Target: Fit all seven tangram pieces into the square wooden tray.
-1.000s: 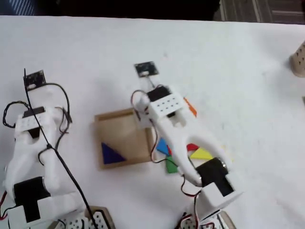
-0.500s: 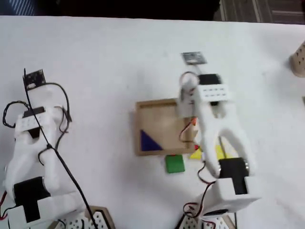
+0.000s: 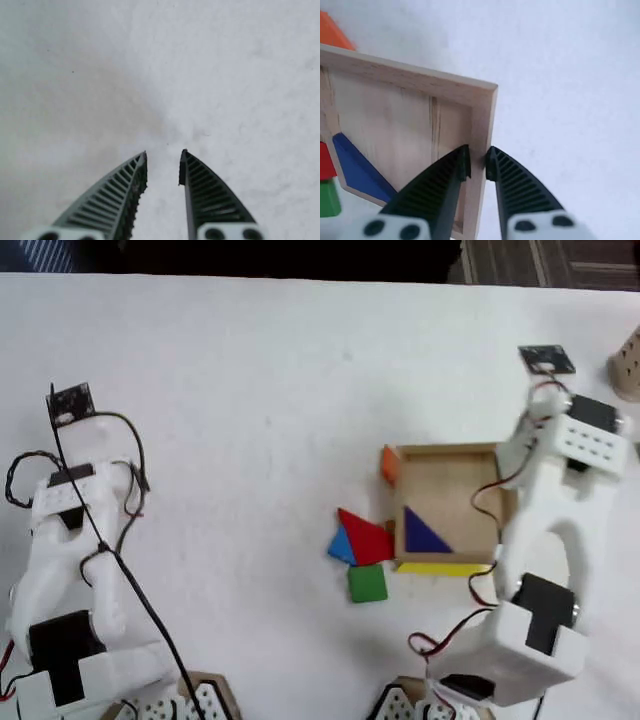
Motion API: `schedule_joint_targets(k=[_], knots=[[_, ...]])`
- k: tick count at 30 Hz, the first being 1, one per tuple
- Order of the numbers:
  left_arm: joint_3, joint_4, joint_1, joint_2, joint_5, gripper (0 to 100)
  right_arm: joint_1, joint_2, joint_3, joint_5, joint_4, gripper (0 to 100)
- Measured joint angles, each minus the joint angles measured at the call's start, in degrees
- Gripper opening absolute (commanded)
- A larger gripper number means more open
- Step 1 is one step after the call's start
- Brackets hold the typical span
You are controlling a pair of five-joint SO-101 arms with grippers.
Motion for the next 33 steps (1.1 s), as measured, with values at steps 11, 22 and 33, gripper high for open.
schedule_joint_targets(k=[11, 22, 33], knots=[[0.0, -0.09, 0.0, 0.0, 0.0, 13, 12.31, 2.2, -1.58, 13.8, -2.11, 1.7], [0.0, -0.09, 0.0, 0.0, 0.0, 13, 18.9, 19.52, -13.54, 15.74, -10.9, 18.3], [0.0, -0.09, 0.0, 0.0, -3.16, 13, 19.52, 22.33, -21.89, 15.74, -3.08, 9.4]])
